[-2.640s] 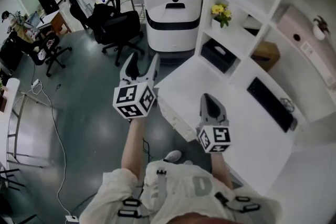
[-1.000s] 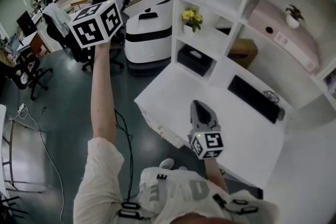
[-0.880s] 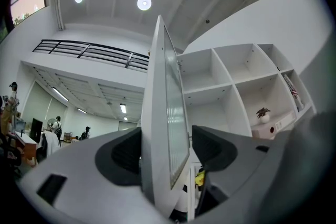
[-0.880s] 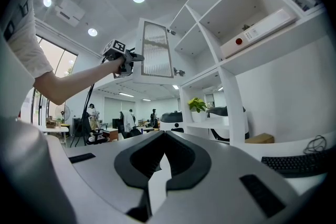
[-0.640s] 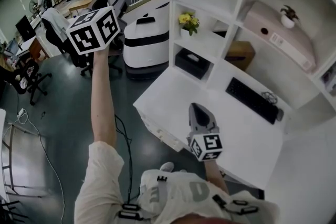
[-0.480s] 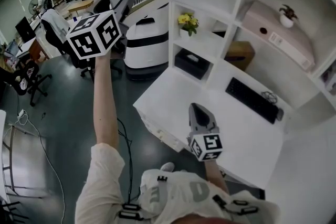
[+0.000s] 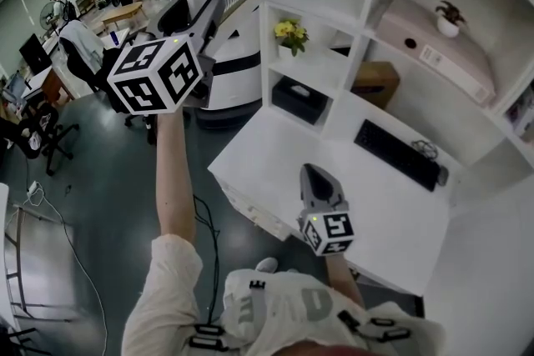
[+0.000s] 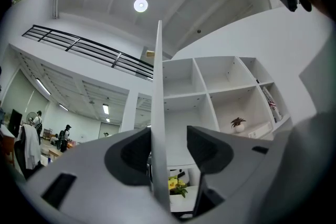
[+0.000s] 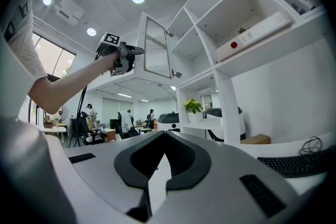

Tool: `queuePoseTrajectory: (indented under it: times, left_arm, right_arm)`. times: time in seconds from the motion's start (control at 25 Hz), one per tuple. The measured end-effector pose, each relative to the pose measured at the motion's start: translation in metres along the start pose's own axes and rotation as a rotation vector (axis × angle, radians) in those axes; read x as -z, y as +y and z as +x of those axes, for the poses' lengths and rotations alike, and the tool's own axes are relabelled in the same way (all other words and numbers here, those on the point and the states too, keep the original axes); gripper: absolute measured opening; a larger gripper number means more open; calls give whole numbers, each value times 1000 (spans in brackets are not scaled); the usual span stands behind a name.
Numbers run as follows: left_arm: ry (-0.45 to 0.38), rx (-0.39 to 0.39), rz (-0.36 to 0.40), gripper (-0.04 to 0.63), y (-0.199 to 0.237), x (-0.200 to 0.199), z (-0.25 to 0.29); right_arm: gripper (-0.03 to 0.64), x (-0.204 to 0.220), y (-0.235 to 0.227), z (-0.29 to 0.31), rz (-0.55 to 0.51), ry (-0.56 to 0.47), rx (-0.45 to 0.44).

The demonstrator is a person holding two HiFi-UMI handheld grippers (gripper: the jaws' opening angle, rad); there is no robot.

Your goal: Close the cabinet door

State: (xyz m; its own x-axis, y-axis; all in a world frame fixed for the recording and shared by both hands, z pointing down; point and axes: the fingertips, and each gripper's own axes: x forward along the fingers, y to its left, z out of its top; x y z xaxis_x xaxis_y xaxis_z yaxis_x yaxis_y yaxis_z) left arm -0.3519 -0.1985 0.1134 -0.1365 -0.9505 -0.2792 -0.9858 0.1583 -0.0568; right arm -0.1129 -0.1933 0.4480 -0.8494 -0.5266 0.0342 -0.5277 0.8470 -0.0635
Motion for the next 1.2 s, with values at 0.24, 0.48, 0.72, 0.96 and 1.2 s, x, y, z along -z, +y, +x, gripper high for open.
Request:
queuePoseTrajectory:
  times: [0.24, 0.48, 0.72, 0.96, 1.2]
  left_arm:
    - [0, 14, 2, 171, -12, 2, 1]
    - [-13, 4, -18, 131, -16, 3, 1]
    - [-15, 46, -15, 104, -35, 2, 6]
    - [-45, 65, 1, 119, -59, 4, 14]
    - [-55, 112, 43, 141, -88, 6, 27]
  right_arm:
    - [5, -3, 0, -4, -18, -19, -4]
    - [5, -1, -7, -12, -12, -8, 21]
    - [5, -1, -12, -18, -10, -6, 48]
    - [5, -5, -15, -23, -16, -21, 54]
    - [5, -9, -21, -30, -21, -35, 78]
